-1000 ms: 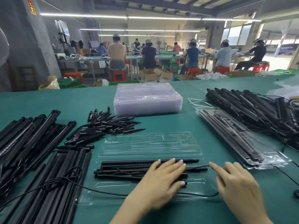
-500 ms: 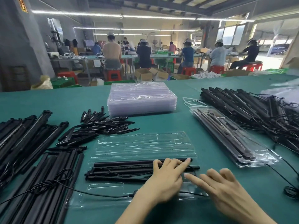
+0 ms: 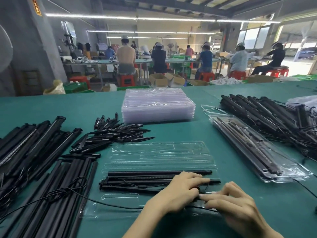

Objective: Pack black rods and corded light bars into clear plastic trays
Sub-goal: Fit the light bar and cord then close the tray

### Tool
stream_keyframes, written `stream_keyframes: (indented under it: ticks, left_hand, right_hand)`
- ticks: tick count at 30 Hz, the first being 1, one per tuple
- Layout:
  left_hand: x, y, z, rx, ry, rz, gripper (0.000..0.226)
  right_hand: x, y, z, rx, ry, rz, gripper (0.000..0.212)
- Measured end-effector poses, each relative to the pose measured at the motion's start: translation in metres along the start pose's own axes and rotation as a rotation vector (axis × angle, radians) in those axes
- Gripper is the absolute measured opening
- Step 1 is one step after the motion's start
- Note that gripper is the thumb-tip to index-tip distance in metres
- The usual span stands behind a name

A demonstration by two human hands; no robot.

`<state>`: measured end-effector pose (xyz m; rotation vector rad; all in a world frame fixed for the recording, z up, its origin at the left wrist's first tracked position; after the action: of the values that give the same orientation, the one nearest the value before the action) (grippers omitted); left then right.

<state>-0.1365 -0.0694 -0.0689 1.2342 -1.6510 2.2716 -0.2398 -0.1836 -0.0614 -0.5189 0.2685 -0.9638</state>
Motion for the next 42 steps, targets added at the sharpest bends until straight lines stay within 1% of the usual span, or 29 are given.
stream_keyframes:
  ticks: [2,5,9,11,13,15,18,20,22,25,26,28,30,31,33,35,36,38,40,42]
  left_hand:
    - [0.001,-0.002,-0.005,0.017,0.023,0.016,0.049]
    - [-0.002,-0.011,-0.014,0.102,0.024,0.059,0.043]
    - [-0.012,-0.034,-0.028,0.239,0.007,0.144,0.04]
    - [-0.02,-0.043,-0.035,0.268,-0.025,0.151,0.04]
    - [-0.026,-0.044,-0.04,0.252,-0.038,0.216,0.041]
    - [-0.028,-0.039,-0.041,0.201,-0.031,0.266,0.042]
    - [-0.022,-0.026,-0.039,0.124,0.028,0.269,0.042]
    - [-0.015,-0.014,-0.038,0.072,0.067,0.294,0.044]
    - [-0.012,0.0,-0.037,0.035,0.081,0.352,0.053]
    - [-0.01,0.013,-0.033,0.014,0.059,0.411,0.073]
    - [-0.01,0.015,-0.031,0.005,0.042,0.406,0.075]
    - [-0.008,0.018,-0.029,-0.004,0.03,0.384,0.065]
    - [-0.005,0.021,-0.028,0.01,0.032,0.368,0.052]
    - [-0.004,0.023,-0.027,0.02,0.025,0.369,0.049]
    - [0.0,0.024,-0.027,0.043,-0.008,0.392,0.053]
    - [0.003,0.023,-0.028,0.115,-0.038,0.49,0.059]
    - [0.005,0.023,-0.029,0.163,-0.027,0.561,0.056]
    - [0.012,0.024,-0.033,0.16,-0.045,0.62,0.047]
    - [0.02,0.024,-0.035,0.151,-0.015,0.605,0.043]
    - [0.022,0.022,-0.037,0.14,0.029,0.617,0.043]
  right_hand:
    - [-0.001,0.002,-0.001,-0.01,-0.001,0.003,0.03]
    - [0.004,0.005,-0.006,-0.096,0.064,0.037,0.012]
    - [0.012,0.003,-0.016,-0.22,0.149,0.197,0.016]
    - [0.017,0.003,-0.02,-0.271,0.217,0.285,0.02]
    - [0.023,0.005,-0.02,-0.307,0.299,0.391,0.018]
    - [0.029,0.006,-0.012,-0.381,0.363,0.477,0.012]
    - [0.037,0.01,0.001,-0.518,0.461,0.501,0.013]
    - [0.04,0.013,0.003,-0.572,0.534,0.515,0.015]
    - [0.039,0.013,0.002,-0.565,0.56,0.527,0.016]
    - [0.035,0.01,-0.002,-0.489,0.485,0.408,0.014]
    - [0.035,0.009,-0.003,-0.468,0.517,0.357,0.016]
    - [0.042,0.004,-0.007,-0.455,0.668,0.188,0.029]
    - [0.047,0.003,-0.013,-0.507,0.812,0.023,0.049]
    - [0.048,0.004,-0.016,-0.554,0.872,-0.022,0.056]
    - [0.048,0.007,-0.018,-0.628,0.951,-0.086,0.071]
    - [0.049,0.006,-0.018,-0.648,0.99,-0.109,0.09]
    - [0.05,0.006,-0.016,-0.652,0.989,-0.099,0.099]
    - [0.051,0.007,-0.012,-0.673,0.978,-0.063,0.114]
    - [0.053,0.009,-0.01,-0.725,0.983,-0.041,0.121]
    - [0.056,0.012,-0.012,-0.771,0.982,-0.045,0.123]
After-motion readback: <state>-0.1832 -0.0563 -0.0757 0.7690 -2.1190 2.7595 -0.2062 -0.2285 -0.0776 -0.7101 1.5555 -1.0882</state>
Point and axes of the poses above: each hand's wrist, its own z-axis towards the middle knuckle, its own y-axis out of the palm, x = y × z, the point moved 4 cm from there along z, towards the middle knuckle, and after that the axes turned 6 degrees about x, right-handed, at the moved point
